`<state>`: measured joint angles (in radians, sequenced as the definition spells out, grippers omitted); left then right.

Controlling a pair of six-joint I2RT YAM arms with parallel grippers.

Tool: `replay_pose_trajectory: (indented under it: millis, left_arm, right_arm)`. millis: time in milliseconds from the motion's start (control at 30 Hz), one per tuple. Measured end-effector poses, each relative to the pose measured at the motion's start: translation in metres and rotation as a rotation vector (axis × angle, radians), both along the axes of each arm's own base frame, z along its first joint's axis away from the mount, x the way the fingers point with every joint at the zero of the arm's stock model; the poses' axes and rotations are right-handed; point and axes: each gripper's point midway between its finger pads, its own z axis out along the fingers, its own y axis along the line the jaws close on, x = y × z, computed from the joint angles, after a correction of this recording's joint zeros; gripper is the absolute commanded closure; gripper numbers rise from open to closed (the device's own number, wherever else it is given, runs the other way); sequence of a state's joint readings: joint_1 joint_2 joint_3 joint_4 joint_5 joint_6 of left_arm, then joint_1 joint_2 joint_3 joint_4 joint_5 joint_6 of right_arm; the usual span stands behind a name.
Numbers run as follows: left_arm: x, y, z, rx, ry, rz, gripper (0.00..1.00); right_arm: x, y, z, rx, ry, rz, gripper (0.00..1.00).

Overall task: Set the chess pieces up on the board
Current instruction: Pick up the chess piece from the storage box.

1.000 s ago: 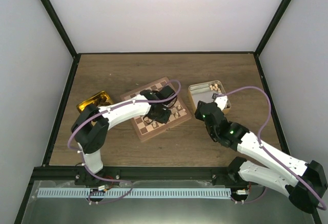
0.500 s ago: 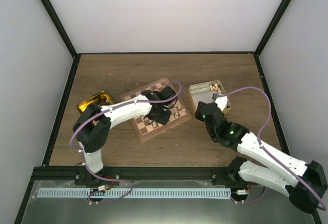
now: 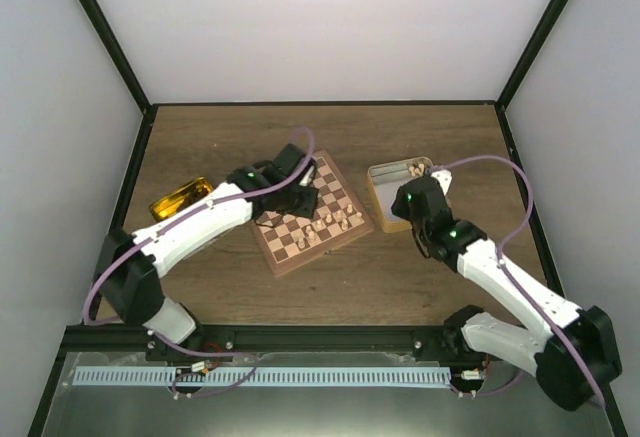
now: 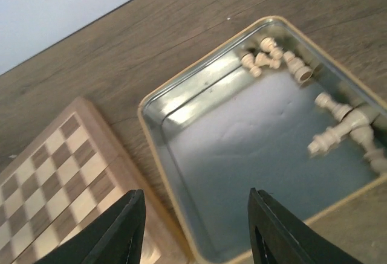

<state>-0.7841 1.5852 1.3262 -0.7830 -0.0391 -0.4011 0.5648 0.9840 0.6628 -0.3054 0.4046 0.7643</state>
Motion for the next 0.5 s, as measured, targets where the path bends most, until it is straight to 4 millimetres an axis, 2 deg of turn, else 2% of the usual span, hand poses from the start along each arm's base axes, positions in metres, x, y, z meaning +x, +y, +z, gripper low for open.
replay_pose_trajectory:
  millis: [100, 267, 433, 467, 500]
  left_arm:
    - [0.011, 0.022, 0.013, -0.049, -0.05, 0.079, 0.5]
    - [0.02, 0.062, 0.027, -0.126, -0.115, 0.199, 0.47]
    - [0.024, 0.072, 0.036, -0.189, -0.155, 0.227, 0.47]
    - [0.024, 0.071, 0.035, -0.194, -0.154, 0.225, 0.47]
    - [0.025, 0.072, 0.034, -0.198, -0.154, 0.227, 0.47]
  right_arm:
    - [0.023, -0.014, -0.008, -0.027, 0.043, -0.018, 0.54]
    - [0.069, -0.038, -0.033, -0.07, 0.141, -0.021, 0.56]
    - [0.113, -0.054, -0.068, -0.133, 0.226, 0.022, 0.59]
    - [0.121, -0.052, -0.066, -0.142, 0.215, 0.041, 0.59]
    - [0.129, -0.057, -0.083, -0.154, 0.252, 0.048, 0.59]
